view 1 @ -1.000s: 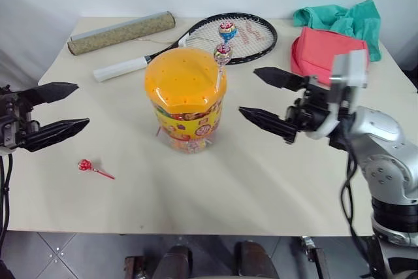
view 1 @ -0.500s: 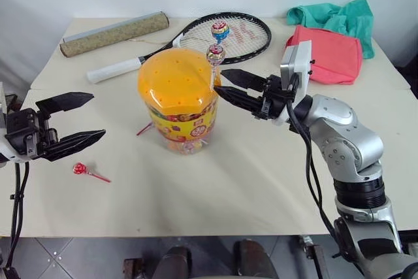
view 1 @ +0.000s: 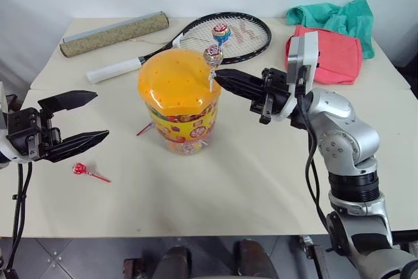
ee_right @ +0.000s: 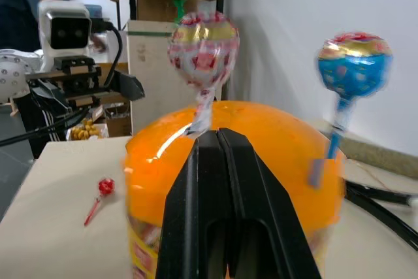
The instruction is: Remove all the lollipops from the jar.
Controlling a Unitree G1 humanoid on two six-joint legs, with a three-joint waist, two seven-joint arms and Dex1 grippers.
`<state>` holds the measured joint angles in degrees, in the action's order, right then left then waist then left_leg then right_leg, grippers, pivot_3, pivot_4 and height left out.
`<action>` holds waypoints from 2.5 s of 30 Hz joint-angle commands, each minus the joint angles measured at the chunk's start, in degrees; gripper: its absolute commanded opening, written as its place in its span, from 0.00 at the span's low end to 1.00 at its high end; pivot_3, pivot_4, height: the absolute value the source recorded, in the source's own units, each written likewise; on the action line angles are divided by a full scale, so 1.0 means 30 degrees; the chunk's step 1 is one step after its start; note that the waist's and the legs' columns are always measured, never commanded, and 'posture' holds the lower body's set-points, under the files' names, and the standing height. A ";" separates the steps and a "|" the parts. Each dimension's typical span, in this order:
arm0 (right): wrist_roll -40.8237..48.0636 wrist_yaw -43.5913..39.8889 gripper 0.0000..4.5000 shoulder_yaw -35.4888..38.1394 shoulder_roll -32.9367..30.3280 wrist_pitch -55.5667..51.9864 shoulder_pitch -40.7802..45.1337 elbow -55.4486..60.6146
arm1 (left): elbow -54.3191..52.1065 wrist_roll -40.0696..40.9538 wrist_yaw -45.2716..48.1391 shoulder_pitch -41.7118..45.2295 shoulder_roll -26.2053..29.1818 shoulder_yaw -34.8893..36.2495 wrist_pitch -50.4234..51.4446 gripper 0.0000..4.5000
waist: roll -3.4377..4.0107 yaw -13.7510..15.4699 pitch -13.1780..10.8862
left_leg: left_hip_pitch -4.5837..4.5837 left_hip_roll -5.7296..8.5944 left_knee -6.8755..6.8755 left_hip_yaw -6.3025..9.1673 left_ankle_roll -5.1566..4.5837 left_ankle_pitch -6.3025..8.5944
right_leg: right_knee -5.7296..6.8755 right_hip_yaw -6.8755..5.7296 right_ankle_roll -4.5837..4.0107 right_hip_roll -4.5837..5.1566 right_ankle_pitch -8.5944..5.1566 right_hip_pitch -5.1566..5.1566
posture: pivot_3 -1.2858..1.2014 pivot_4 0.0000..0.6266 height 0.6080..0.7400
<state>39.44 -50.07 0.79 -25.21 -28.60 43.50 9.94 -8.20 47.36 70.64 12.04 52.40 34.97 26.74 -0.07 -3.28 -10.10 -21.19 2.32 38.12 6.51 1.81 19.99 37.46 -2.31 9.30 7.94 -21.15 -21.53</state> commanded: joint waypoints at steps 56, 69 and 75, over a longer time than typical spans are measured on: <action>0.1089 -0.1782 0.00 0.1478 0.0932 -0.0330 0.2132 -0.0995 | -0.1974 0.2222 -0.2011 0.0076 -0.0635 0.0796 0.0201 1.00 | 0.0000 0.0019 0.0000 | -0.0002 -0.0003 0.0005 0.0039 0.0001 -0.0001 | 0.0026 -0.0021 -0.0001 0.0048 0.0001 -0.0005 | 0.52 0.24 1.00; -0.3492 -0.2860 0.00 0.1974 -0.9238 -0.0958 0.0693 -0.9294 | -0.2350 0.1651 -0.1027 -0.0024 -0.0321 -0.0264 -0.0122 1.00 | -0.0004 0.0192 0.0001 | -0.0010 0.0080 -0.0003 -0.0038 -0.0011 0.0004 | -0.0010 -0.0065 -0.0007 0.0060 0.0004 0.0029 | 0.52 0.24 1.00; -0.7303 -0.2139 0.00 0.0397 -0.9319 0.2118 -0.2551 -1.2968 | -0.3462 0.0628 0.0440 -0.0831 0.0131 -0.1738 -0.0622 1.00 | 0.0052 -0.0016 -0.0030 | -0.0015 0.0042 -0.0009 -0.0293 -0.0024 0.0003 | -0.0064 -0.0058 -0.0013 0.0068 -0.0001 0.0005 | 0.52 0.24 1.00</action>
<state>19.27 -56.94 1.47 -53.03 -24.94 35.70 -29.00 -16.24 49.32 70.90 9.57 51.78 29.79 26.08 0.08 -3.33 -10.19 -21.21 2.40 38.09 5.54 1.74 19.99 37.25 -2.48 9.25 8.12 -21.15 -21.52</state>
